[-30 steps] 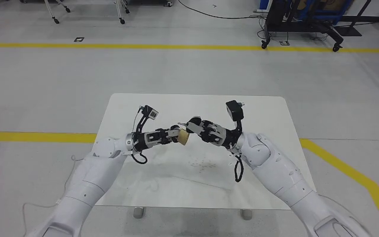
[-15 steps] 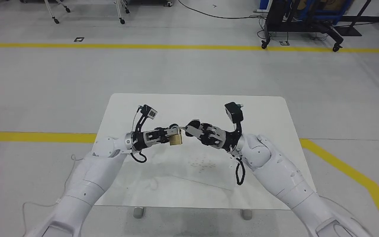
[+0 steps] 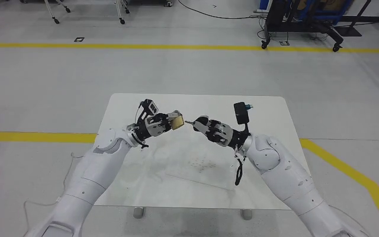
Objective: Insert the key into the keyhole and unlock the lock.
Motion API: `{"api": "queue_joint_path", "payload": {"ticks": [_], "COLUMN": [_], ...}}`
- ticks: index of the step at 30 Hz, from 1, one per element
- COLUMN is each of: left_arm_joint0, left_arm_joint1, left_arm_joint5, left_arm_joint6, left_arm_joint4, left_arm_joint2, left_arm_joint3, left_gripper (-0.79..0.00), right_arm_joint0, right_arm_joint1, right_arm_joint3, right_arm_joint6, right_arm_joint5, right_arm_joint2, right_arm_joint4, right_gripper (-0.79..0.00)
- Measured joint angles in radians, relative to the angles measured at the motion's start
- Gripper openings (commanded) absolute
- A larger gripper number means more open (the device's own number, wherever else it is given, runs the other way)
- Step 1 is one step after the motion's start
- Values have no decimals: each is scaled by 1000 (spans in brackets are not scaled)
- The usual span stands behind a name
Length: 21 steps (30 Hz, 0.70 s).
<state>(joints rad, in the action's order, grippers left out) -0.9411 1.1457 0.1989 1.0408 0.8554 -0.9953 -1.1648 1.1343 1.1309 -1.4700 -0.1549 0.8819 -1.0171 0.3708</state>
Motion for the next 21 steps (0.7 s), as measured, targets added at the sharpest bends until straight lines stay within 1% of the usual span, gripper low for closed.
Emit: {"api": "queue_joint_path", "payload": {"ticks": [6,8,10,11,12,15,16,18,19,21], "left_arm_joint0": [-1,-25,-50,-51,-47,-24,-14,4,14,27], "left_arm_joint1": [0,3,6,6,6,3,2,4,7,13], "left_arm_joint5": [0,-22,-55,-77,-103,-226,-285,-370,-423,-478], "left_arm_joint6": [-1,-31,-62,-71,-79,-89,-94,-112,-122,-130], "left_arm_joint4": [-6,6,37,42,35,23,21,13,18,27], "left_arm_joint2": [1,7,8,7,5,0,2,11,19,30], "left_arm_joint3": [0,4,7,12,15,13,15,21,26,33], "left_gripper": [-785,-785,-785,-785,-785,-785,-785,-785,-785,-785], "right_arm_joint0": [0,0,-6,-11,-20,-43,-45,-42,-31,-10], "right_arm_joint1": [0,0,0,0,-2,-12,-16,-23,-28,-37], "right_arm_joint3": [0,4,18,22,25,4,-8,-45,-81,-148], "right_arm_joint6": [0,0,-4,-7,-14,-30,-27,-12,6,23], "right_arm_joint5": [0,-4,-48,-60,-57,-1,8,4,0,-10], "right_arm_joint2": [0,-1,-11,-14,-21,-56,-73,-103,-121,-144], "right_arm_joint4": [-5,-1,45,73,108,275,341,454,542,700], "right_gripper": [-785,-785,-785,-785,-785,-785,-785,-785,-785,-785]}}
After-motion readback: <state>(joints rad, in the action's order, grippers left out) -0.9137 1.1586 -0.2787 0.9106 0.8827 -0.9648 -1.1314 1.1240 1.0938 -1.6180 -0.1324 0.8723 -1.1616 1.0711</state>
